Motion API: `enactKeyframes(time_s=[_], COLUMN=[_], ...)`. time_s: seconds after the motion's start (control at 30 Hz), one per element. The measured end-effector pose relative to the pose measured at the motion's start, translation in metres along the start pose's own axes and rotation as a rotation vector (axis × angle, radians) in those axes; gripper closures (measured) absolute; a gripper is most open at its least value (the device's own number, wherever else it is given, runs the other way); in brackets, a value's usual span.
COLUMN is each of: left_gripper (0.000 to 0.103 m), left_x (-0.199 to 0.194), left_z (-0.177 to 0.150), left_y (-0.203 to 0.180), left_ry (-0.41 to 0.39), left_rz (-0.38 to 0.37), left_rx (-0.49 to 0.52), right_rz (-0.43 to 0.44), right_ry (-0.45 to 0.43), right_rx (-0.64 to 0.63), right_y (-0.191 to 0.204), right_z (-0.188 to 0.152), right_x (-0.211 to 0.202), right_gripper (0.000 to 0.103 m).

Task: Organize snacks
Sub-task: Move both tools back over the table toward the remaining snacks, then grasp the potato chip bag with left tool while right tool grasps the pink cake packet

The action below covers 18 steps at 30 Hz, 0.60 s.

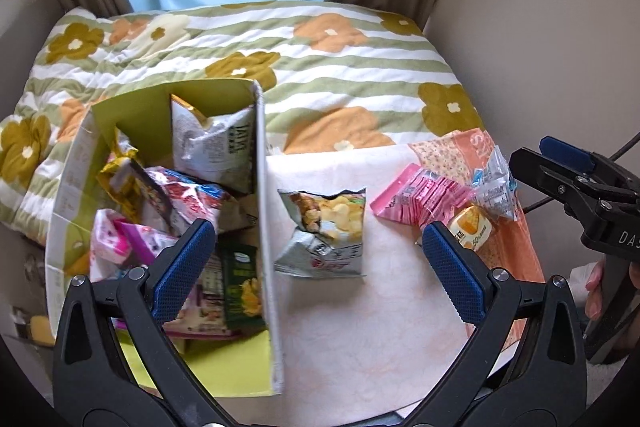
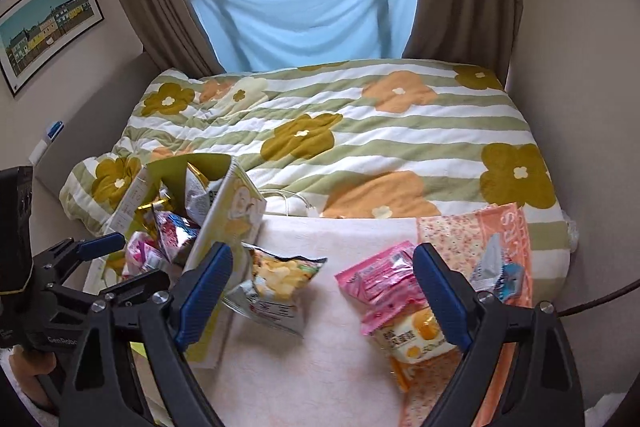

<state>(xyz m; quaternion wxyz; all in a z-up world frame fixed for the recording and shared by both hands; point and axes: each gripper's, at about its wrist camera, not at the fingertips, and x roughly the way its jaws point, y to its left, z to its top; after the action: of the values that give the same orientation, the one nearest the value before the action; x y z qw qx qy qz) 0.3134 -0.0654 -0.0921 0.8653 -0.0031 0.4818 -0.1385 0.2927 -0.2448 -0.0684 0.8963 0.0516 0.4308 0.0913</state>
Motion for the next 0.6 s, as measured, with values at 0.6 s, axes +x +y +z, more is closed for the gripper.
enactKeyframes(time_s=[0.6], left_gripper=[0.0], left_x=[0.103], left_z=[-0.03], left_y=[-0.065], left_ry=[0.109], left_rz=[0.285], left_rx=[-0.034], right_rz=[0.086], right_ry=[0.225], right_rx=[-0.294], right_y=[-0.054], right_z=[-0.018], right_x=[0.086], right_gripper=[0.013])
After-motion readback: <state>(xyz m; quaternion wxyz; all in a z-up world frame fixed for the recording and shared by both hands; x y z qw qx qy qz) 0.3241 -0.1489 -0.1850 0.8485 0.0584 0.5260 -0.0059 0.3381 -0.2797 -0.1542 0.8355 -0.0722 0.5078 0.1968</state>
